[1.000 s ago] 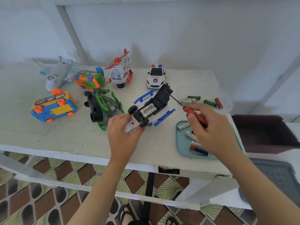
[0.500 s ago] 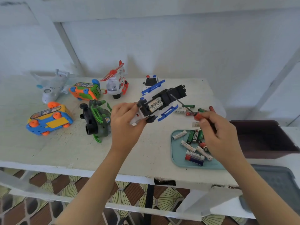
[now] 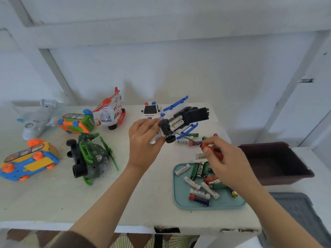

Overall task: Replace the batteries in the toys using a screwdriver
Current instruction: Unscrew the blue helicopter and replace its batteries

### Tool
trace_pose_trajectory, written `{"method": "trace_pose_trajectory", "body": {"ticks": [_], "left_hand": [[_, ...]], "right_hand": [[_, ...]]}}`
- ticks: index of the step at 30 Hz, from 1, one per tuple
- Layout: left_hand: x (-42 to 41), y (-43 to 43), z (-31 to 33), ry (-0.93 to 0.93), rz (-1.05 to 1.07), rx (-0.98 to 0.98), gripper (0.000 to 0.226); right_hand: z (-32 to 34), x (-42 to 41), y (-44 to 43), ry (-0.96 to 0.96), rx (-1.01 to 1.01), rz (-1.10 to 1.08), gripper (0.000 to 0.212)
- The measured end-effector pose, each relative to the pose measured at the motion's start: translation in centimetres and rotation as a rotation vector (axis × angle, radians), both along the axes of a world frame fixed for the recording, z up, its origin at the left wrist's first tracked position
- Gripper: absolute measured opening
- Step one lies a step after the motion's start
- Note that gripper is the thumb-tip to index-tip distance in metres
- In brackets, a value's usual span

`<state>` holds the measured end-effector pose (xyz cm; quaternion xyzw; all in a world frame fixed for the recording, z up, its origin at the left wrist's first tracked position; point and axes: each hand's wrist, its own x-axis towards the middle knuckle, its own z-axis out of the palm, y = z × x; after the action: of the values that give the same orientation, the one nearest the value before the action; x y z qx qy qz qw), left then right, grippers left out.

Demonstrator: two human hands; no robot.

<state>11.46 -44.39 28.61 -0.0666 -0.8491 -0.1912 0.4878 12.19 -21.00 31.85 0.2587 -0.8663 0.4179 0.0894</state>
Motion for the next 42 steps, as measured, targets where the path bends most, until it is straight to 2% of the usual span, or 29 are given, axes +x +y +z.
{"method": "trace_pose_trajectory", "body": {"ticks": [7, 13, 16, 22, 27, 32, 37, 42], "left_hand": [[-1.9, 1.2, -0.2, 0.008, -0.034, -0.015, 0.035], [-3.0, 1.8, -0.2, 0.003, -0.036, 0.005, 0.034], [-3.5, 1.9, -0.2, -0.002, -0.019, -0.008, 0.033], [-4.2, 2.3, -0.3, -0.015, 0.025, 0.010, 0.034], [-4.4, 2.0, -0.6, -0.010, 0.028, -0.004, 0.032], [-4.5, 1.6, -0.4, 0.015, 0.032, -0.044, 0.030], [-4.4, 1.3, 0.1, 0.010, 0.021, -0.095, 0.031], [-4.0, 1.3, 0.1, 0.002, -0.012, -0.093, 0.033]], "right_hand": [[-0.4, -1.2, 0.3, -0.029, -0.003, -0.025, 0.008], [-0.5, -1.5, -0.6, -0.144, 0.000, 0.029, 0.017], [-0.3, -1.4, -1.4, -0.184, -0.062, 0.025, 0.019], [-1.4, 0.3, -2.9, -0.220, -0.182, -0.045, 0.008], [-1.9, 0.4, -1.8, -0.273, -0.250, -0.161, 0.012], [-2.4, -0.5, 0.2, -0.303, -0.204, -0.237, 0.016], [-1.5, -2.0, 1.4, -0.184, -0.087, -0.221, 0.009], [-0.1, -4.3, 1.3, -0.076, 0.043, -0.203, 0.013]]}}
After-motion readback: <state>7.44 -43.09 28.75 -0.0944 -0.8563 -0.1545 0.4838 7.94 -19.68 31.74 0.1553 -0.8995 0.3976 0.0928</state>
